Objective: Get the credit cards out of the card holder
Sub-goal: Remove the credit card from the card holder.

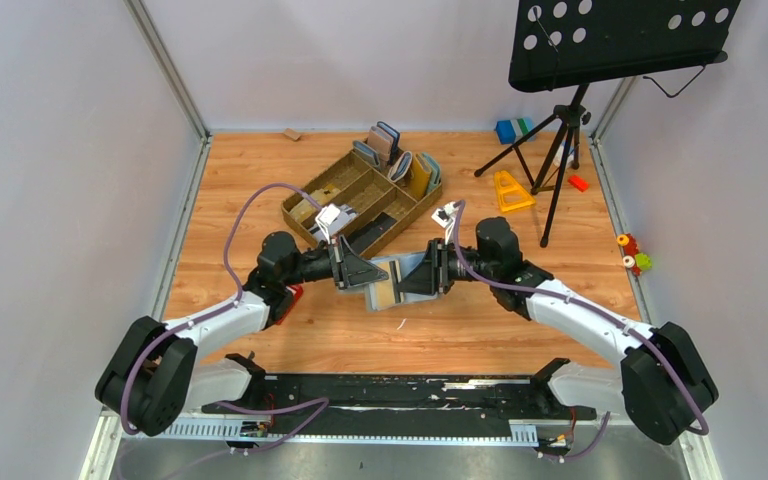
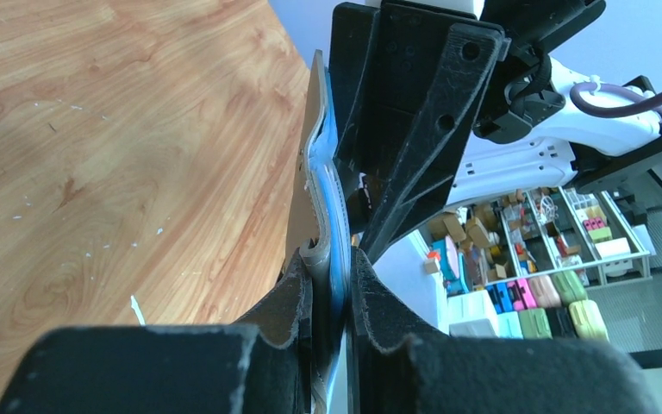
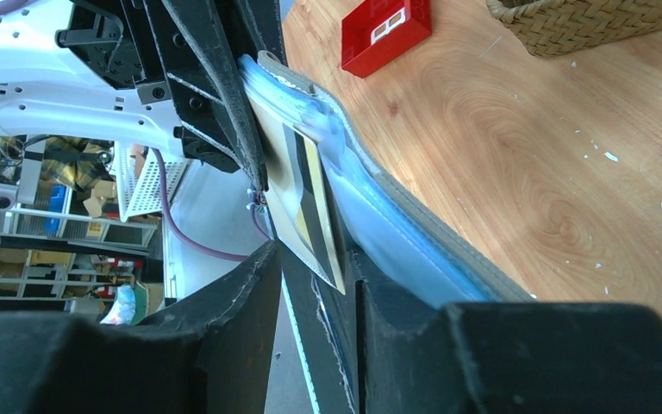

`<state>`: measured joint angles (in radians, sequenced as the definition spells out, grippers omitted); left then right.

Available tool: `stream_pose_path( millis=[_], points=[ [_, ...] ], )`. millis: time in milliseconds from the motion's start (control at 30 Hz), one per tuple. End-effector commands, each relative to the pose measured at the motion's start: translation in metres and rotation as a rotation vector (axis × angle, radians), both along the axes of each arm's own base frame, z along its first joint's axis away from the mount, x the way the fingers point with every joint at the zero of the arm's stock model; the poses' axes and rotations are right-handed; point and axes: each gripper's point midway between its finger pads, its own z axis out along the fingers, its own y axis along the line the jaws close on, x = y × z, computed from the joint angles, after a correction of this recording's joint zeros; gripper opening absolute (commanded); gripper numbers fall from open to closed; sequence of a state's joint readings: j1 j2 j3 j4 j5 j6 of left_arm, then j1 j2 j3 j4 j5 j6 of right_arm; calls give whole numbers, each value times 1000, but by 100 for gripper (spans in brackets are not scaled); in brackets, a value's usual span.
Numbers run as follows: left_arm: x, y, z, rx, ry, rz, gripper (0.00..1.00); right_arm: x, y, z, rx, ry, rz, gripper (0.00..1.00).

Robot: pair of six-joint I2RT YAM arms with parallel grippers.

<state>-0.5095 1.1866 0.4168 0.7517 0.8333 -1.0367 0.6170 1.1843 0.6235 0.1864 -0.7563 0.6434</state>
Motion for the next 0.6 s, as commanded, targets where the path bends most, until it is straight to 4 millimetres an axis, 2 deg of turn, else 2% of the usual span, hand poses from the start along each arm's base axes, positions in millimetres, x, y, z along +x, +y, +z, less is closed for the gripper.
stream_pose_path(
  millis=[0,67,133,200,433,567],
  points=[
    [-21,-6,37,-106,-115,-102,0,7,8,10,41,-28,0,31],
    [-21,-7,36,-104,-115,-100,0,3,10,16,76,-21,19,22],
    [-20,-7,34,-98,-117,-100,0,1,11,21,106,-12,32,9],
    [-20,-7,32,-92,-123,-96,1,-1,10,26,133,-11,38,1],
    [-15,-6,16,-44,-118,-72,21,-7,8,28,174,10,43,0],
    [-11,-6,1,-10,-99,-57,20,-6,6,15,144,29,22,0]
  ],
)
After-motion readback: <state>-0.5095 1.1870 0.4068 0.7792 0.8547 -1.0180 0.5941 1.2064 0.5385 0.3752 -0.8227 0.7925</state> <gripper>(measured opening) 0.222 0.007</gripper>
